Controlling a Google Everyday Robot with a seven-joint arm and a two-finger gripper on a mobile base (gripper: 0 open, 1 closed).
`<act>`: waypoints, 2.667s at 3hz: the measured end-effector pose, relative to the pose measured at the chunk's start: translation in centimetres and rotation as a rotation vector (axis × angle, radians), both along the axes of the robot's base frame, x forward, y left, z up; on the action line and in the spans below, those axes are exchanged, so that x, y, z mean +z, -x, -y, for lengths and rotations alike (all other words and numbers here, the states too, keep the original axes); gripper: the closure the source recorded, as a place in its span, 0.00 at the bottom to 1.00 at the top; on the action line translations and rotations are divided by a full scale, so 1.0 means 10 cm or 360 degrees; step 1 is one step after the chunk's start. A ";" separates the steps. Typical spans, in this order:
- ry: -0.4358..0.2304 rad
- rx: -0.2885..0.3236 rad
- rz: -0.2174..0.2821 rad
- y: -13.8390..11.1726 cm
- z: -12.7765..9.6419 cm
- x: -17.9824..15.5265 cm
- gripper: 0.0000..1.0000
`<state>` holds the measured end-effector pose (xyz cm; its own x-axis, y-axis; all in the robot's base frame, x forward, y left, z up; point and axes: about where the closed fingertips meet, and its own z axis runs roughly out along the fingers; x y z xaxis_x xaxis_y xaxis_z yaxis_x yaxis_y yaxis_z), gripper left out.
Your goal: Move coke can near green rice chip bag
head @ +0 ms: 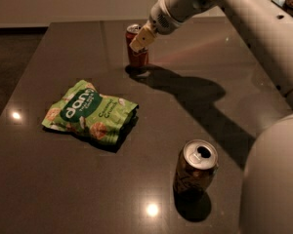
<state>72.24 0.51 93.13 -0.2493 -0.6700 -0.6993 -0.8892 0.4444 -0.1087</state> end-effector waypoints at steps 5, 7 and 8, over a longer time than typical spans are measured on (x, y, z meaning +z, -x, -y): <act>-0.0062 0.0428 -0.0108 1.15 0.04 -0.13 0.61; -0.0100 0.0504 -0.0133 1.26 -0.06 -0.17 0.00; -0.0100 0.0505 -0.0133 1.26 -0.06 -0.17 0.00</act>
Offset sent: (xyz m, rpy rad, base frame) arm -0.1121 -0.0248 0.0024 -0.0260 0.0161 0.2035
